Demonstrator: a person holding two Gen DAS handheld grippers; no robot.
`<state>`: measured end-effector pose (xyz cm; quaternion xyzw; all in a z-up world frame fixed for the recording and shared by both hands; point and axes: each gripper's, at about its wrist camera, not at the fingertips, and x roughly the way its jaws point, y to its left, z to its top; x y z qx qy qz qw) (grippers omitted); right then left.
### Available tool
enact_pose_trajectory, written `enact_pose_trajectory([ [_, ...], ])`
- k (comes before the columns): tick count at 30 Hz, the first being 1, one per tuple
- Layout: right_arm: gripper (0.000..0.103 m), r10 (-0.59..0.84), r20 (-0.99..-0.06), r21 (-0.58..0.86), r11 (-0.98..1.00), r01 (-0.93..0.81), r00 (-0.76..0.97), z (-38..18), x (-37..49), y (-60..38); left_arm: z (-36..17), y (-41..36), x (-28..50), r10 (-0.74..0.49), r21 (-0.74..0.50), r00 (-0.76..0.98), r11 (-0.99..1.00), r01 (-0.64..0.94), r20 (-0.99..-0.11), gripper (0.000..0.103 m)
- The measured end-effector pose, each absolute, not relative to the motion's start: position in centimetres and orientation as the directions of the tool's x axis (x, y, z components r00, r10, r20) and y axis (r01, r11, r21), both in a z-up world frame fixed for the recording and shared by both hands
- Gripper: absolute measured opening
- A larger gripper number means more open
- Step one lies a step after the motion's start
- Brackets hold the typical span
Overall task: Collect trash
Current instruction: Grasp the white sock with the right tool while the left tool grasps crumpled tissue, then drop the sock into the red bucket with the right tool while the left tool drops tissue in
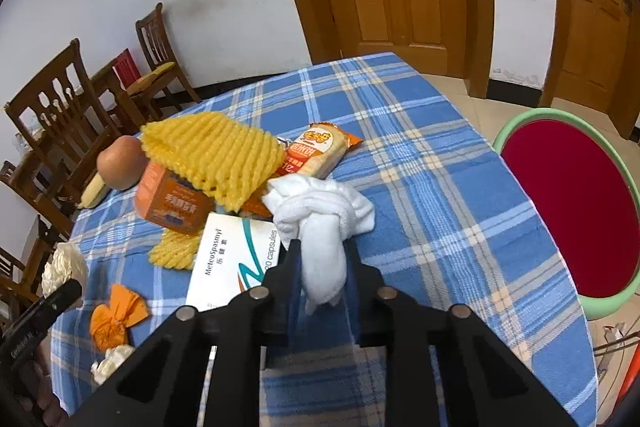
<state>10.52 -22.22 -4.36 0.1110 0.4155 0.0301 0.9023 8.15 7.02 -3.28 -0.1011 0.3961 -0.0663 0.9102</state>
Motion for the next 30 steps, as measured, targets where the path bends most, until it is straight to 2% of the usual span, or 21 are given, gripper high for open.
enact_pose_trajectory([
  [8,0.016,0.159,-0.692,0.256,0.966,0.034,0.704,-2.1,7.2,-24.8,-0.5,3.4,6.8,-0.246,-0.245,0.69,0.964,0.103,-0.68,0.044],
  [18,0.016,0.091,-0.644,0.266,0.958,0.11,0.76,-0.3,3.9,-30.3,2.0,-3.6,7.0,-0.344,-0.249,0.676,0.939,0.237,-0.652,0.044],
  [30,0.016,-0.009,-0.654,0.293,0.919,0.264,0.756,-1.6,2.2,-37.7,2.3,-12.9,8.7,-0.433,-0.227,0.611,0.894,0.387,-0.663,0.044],
])
